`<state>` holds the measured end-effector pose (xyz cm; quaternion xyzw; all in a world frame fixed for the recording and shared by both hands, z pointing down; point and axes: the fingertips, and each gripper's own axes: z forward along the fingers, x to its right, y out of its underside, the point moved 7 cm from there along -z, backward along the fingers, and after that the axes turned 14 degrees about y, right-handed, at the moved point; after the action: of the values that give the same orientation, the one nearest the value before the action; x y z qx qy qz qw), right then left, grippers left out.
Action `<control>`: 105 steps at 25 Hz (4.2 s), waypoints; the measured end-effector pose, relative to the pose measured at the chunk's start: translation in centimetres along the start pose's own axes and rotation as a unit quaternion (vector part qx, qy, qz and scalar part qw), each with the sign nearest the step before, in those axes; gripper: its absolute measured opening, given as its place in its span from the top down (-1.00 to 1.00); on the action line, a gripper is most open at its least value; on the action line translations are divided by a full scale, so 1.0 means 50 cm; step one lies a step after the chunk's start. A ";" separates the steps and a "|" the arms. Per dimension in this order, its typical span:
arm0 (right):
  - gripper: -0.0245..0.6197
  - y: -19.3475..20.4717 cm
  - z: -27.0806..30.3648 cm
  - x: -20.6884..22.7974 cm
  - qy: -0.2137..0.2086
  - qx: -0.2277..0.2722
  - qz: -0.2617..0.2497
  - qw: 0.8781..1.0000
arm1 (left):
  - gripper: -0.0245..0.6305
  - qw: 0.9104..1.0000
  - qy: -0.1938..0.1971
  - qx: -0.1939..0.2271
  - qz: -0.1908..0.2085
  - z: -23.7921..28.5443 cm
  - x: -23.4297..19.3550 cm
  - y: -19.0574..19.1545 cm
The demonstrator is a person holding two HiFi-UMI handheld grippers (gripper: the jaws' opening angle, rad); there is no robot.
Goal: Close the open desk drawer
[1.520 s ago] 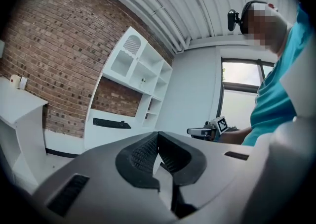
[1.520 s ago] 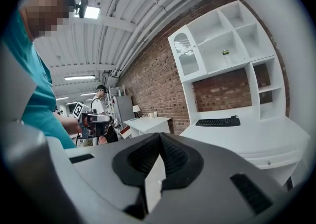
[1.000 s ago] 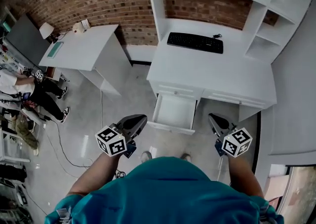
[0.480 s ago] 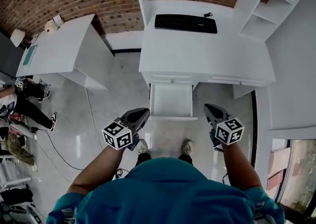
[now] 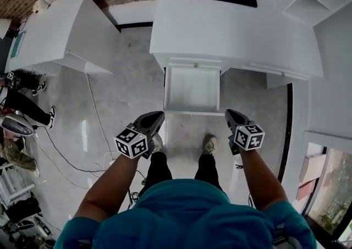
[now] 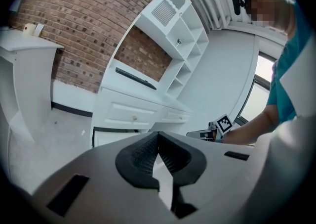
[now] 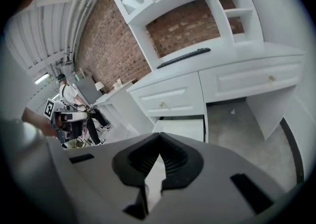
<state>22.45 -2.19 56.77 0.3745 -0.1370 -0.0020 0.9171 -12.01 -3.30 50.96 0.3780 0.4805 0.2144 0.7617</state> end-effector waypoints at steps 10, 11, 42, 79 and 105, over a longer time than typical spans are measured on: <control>0.85 0.221 0.142 0.032 0.045 -0.082 0.011 0.996 | 0.88 0.999 -0.016 -0.033 -0.038 0.035 -0.111 0.148; 0.85 0.244 0.154 0.031 0.046 -0.090 0.009 0.995 | 0.88 0.998 -0.017 -0.034 -0.041 0.037 -0.120 0.161; 0.86 0.266 0.344 0.049 0.095 -0.059 0.067 0.991 | 0.88 0.994 -0.023 -0.033 -0.098 0.027 -0.230 0.268; 0.86 0.090 0.526 0.096 0.083 -0.039 0.022 0.996 | 0.88 0.994 -0.018 -0.004 -0.103 0.102 -0.368 0.147; 0.86 -0.004 0.653 0.114 0.090 -0.050 -0.030 0.994 | 0.88 0.994 -0.011 0.018 -0.105 0.105 -0.408 0.116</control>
<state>19.70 -25.38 80.32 0.3306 -0.0425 -0.0026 0.9428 -16.20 -15.71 68.44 0.3416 0.5126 0.1203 0.7785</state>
